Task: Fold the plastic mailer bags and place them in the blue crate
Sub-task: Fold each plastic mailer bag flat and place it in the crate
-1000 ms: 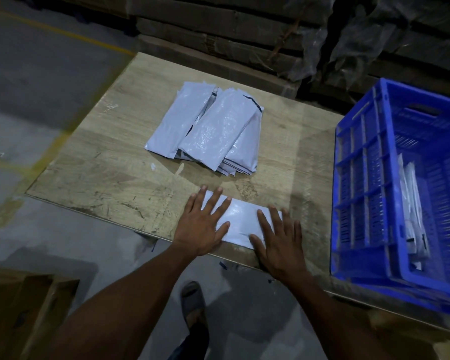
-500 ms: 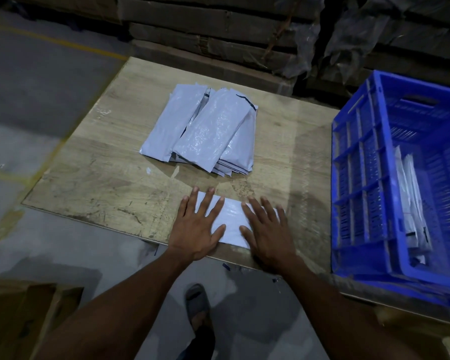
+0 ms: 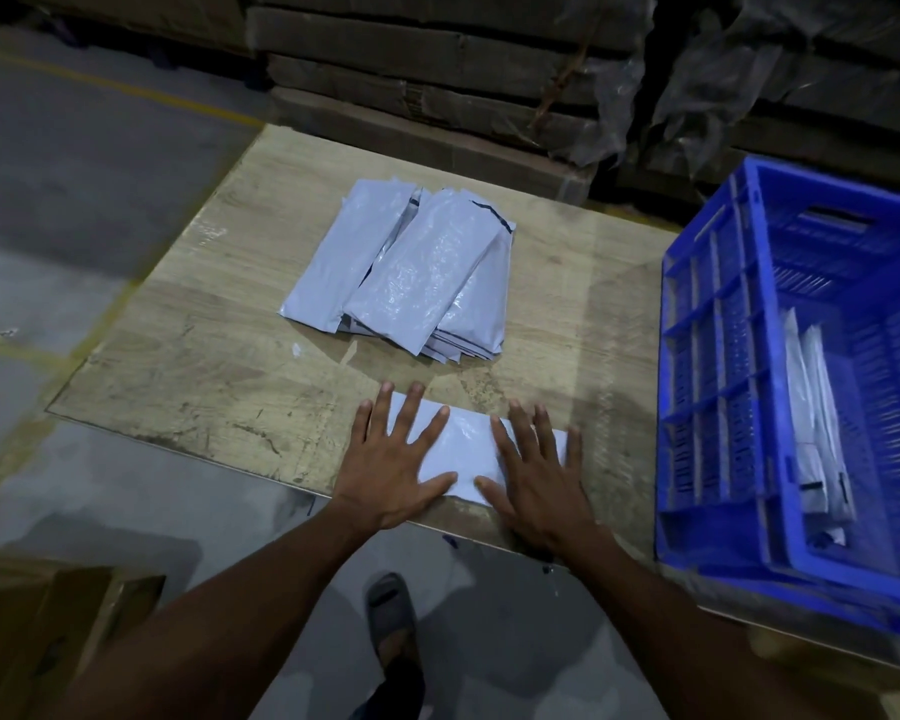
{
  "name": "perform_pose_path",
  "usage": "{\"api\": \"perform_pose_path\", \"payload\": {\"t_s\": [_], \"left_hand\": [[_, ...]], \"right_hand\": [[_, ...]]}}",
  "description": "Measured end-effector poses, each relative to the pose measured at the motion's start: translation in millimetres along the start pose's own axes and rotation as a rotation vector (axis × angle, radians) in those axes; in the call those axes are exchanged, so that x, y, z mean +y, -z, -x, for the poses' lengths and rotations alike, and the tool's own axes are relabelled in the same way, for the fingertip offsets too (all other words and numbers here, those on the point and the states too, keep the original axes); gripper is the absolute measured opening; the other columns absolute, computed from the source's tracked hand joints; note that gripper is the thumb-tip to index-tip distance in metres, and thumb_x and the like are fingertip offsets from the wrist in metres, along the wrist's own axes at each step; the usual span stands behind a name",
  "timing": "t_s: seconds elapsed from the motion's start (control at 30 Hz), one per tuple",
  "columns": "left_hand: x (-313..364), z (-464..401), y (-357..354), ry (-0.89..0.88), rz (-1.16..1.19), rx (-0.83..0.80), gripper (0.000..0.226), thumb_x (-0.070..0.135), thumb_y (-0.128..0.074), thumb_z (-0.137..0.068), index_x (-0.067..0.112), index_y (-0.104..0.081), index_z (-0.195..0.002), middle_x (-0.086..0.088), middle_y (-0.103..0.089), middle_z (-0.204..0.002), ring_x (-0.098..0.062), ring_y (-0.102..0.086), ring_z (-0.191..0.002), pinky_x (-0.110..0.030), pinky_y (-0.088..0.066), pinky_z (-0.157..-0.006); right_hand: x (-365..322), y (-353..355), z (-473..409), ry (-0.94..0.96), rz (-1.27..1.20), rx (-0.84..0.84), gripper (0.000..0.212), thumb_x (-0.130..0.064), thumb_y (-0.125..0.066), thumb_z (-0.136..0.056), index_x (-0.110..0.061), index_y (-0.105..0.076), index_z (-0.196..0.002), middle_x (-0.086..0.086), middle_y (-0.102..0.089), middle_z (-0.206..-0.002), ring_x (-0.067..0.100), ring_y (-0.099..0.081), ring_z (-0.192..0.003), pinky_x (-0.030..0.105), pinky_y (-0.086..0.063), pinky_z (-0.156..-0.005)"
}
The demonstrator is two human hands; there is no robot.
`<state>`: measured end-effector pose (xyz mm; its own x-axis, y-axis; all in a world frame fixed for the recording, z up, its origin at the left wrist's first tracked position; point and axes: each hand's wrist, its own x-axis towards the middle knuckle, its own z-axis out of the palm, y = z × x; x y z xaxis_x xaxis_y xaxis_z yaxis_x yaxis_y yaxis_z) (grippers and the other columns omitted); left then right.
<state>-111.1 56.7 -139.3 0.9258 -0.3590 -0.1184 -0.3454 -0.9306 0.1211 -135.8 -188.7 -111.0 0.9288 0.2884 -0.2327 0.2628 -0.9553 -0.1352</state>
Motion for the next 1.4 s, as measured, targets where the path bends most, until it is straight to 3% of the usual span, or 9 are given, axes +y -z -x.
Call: {"api": "perform_pose_path", "payload": {"t_s": [0.2, 0.43, 0.5, 0.6, 0.77, 0.9, 1.07, 1.27, 1.4], "left_hand": [[0.2, -3.1, -0.2, -0.001, 0.017, -0.025, 0.089, 0.085, -0.021, -0.091, 0.037, -0.009, -0.165, -0.005, 0.015, -0.173, -0.042, 0.014, -0.157, -0.064, -0.003, -0.124], [2.4, -3.2, 7.5, 0.007, 0.064, -0.06, 0.089, 0.086, -0.001, -0.09, 0.038, 0.004, -0.165, -0.002, 0.026, -0.17, -0.037, 0.027, -0.154, -0.065, 0.006, -0.123], [4.0, 1.3, 13.2, -0.029, 0.082, -0.037, 0.089, 0.084, -0.013, -0.093, 0.034, 0.003, -0.165, -0.004, 0.023, -0.171, -0.034, 0.024, -0.156, -0.068, 0.009, -0.12], [0.3, 9.2, 15.7, -0.127, 0.033, 0.0, 0.088, 0.067, -0.055, -0.091, 0.027, -0.023, -0.162, -0.012, -0.013, -0.172, -0.041, -0.008, -0.158, -0.076, -0.016, -0.114], [1.2, -1.2, 18.3, -0.105, -0.034, -0.099, 0.089, 0.034, -0.095, -0.06, 0.025, -0.061, -0.141, -0.015, -0.055, -0.15, -0.047, -0.049, -0.138, -0.082, -0.041, -0.091], [12.2, -10.5, 26.8, -0.109, 0.081, -0.103, 0.077, 0.029, -0.076, -0.087, 0.033, -0.043, -0.156, -0.008, -0.032, -0.167, -0.041, -0.025, -0.154, -0.084, -0.019, -0.105], [15.7, -13.6, 43.7, -0.075, 0.289, -0.128, 0.058, 0.037, -0.05, -0.102, 0.036, -0.037, -0.158, -0.002, -0.028, -0.169, -0.028, -0.015, -0.158, -0.077, -0.011, -0.115], [17.2, -9.2, 40.7, 0.082, 0.516, 0.116, 0.081, 0.037, -0.047, -0.093, 0.025, -0.009, -0.164, -0.011, -0.018, -0.171, -0.033, -0.021, -0.156, -0.068, -0.029, -0.116], [32.9, -0.7, 19.0, 0.169, 0.469, 0.159, 0.097, 0.048, -0.046, -0.094, 0.023, 0.019, -0.162, -0.01, 0.011, -0.173, -0.032, 0.001, -0.16, -0.065, -0.018, -0.122]], "right_hand": [[-12.5, -7.7, 23.6, 0.174, 0.081, 0.126, 0.065, -0.063, -0.034, -0.101, -0.025, -0.036, -0.154, 0.008, -0.011, -0.169, 0.033, -0.004, -0.155, 0.072, -0.011, -0.115], [-13.1, -7.7, 15.0, 0.271, 0.069, 0.331, 0.01, -0.027, -0.073, -0.088, -0.024, -0.067, -0.095, 0.009, -0.05, -0.149, 0.032, -0.032, -0.148, 0.069, -0.022, -0.114], [-15.7, -2.6, 12.2, 0.278, 0.06, 0.364, 0.01, -0.021, -0.074, -0.086, -0.02, -0.064, -0.09, 0.008, -0.053, -0.146, 0.031, -0.035, -0.146, 0.068, -0.023, -0.113], [-15.7, 9.5, 11.0, 0.288, 0.027, 0.41, 0.009, -0.018, -0.072, -0.087, -0.018, -0.063, -0.089, 0.008, -0.058, -0.14, 0.031, -0.039, -0.143, 0.067, -0.028, -0.111], [-5.4, 16.7, 27.2, 0.54, 0.051, 0.409, 0.025, -0.013, -0.054, -0.095, -0.011, -0.065, -0.118, 0.01, -0.052, -0.148, 0.042, -0.027, -0.149, 0.07, -0.025, -0.113], [4.6, 17.8, 41.4, 0.718, 0.201, 0.418, 0.042, -0.006, -0.032, -0.103, -0.018, -0.072, -0.109, -0.001, -0.067, -0.128, 0.044, -0.024, -0.149, 0.079, -0.023, -0.106], [18.0, 31.2, 26.8, 0.671, 0.335, 0.193, 0.034, -0.014, -0.073, -0.078, -0.017, -0.071, -0.112, 0.004, -0.063, -0.136, 0.042, -0.041, -0.141, 0.06, -0.043, -0.107], [29.4, 67.6, 15.1, 0.65, 0.256, 0.351, 0.023, -0.005, -0.065, -0.082, -0.006, -0.074, -0.104, 0.014, -0.07, -0.121, 0.03, -0.069, -0.11, 0.035, -0.058, -0.065], [42.6, 101.6, 12.0, 0.471, 0.121, 0.381, 0.021, -0.005, -0.058, -0.087, -0.007, -0.067, -0.106, 0.01, -0.064, -0.131, 0.03, -0.072, -0.092, 0.035, -0.054, -0.045]]}}
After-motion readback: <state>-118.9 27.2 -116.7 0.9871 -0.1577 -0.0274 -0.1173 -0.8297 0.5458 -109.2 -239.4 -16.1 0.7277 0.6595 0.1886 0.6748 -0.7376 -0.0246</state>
